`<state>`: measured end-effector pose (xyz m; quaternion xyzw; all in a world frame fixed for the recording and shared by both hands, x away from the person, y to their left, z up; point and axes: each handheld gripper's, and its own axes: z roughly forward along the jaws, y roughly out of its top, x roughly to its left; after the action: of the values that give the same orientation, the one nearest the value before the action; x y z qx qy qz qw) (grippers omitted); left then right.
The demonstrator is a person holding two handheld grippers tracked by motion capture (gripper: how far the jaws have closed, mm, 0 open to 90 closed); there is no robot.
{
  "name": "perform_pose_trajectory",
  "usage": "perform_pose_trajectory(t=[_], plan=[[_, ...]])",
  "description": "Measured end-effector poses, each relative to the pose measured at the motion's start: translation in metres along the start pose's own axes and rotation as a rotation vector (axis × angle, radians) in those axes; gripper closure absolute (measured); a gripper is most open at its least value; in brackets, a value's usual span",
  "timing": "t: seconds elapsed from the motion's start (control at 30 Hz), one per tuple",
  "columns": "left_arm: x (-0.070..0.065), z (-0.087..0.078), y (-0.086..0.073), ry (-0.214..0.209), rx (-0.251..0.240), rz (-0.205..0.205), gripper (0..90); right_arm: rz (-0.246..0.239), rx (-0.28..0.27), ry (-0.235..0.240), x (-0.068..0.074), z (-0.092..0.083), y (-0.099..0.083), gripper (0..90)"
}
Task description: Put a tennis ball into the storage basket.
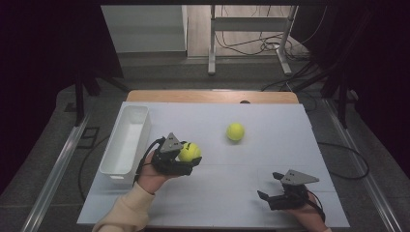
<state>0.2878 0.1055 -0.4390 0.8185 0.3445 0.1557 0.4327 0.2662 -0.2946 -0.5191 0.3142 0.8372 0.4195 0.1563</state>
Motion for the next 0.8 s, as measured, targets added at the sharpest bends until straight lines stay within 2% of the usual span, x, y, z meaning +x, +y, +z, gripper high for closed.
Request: perform_pose_trajectory(t=[0.3,0.8], plan=[[0.0003,-0.0003,0.0003,0.002,-0.002,0.000,26.0,-0.003,-0.001,0.000,0.0002,0.0000,-0.0001,9.9],[0.0093,-0.0022,0.0041,0.018,-0.018,-0.020,26.0,-0.004,0.001,0.000,0.0003,0.0001,-0.0002,9.9]])
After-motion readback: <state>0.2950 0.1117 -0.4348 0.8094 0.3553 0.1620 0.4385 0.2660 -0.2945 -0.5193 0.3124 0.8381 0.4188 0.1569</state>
